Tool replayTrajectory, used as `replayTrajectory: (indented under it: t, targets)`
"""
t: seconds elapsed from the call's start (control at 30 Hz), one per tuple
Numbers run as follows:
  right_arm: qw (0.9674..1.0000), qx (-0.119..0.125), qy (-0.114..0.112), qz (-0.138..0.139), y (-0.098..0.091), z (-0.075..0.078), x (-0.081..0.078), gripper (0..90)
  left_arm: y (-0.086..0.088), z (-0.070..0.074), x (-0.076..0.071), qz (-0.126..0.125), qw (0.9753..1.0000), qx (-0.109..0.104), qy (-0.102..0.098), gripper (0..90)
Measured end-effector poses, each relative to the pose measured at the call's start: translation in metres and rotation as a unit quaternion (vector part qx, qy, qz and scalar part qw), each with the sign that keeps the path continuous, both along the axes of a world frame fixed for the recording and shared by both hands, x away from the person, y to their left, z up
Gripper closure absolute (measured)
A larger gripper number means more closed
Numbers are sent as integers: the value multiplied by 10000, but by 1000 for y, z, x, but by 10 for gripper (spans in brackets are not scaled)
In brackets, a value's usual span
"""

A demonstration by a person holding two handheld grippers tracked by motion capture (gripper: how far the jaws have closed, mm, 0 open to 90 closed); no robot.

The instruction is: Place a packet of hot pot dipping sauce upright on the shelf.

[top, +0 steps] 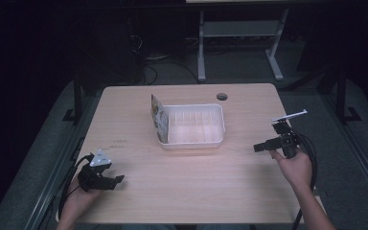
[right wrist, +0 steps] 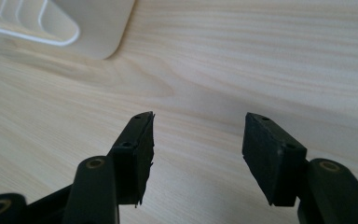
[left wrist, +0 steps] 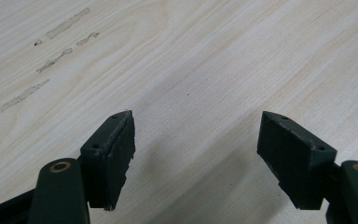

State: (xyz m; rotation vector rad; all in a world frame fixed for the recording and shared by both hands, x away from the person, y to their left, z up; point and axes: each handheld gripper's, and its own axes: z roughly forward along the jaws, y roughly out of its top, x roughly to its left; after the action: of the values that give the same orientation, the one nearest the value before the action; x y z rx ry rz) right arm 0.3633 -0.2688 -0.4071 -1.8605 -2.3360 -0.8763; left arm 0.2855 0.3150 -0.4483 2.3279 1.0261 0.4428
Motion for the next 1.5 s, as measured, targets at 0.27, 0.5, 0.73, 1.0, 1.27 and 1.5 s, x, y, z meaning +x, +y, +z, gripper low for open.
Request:
replayTrajectory:
  t: [0.27, 0.5, 0.73, 1.0, 1.27, 1.5]
  targets:
    - [10000, 12, 27, 12, -4, -10, -10, 423, 0, 0, 0, 10, 10000, 3, -16, 270]
    - [10000, 40, -1, 29, -8, -16, -19, 422, -1, 0, -1, 13, 10000, 8, -23, 271]
    - [9999, 72, -58, 42, -11, -19, -29, 420, -1, 0, -1, 15, 10000, 11, -28, 271]
    - [9998, 34, -145, 104, -10, -24, -42, 413, -2, 0, -1, 6, 10000, 6, -36, 270]
    - [9997, 13, -161, 171, -8, -30, -53, 408, -4, 1, -2, -16, 10000, 18, -40, 269]
    - [9996, 41, -194, 206, -8, -35, -63, 403, -6, 1, -2, -37, 10000, 30, -51, 268]
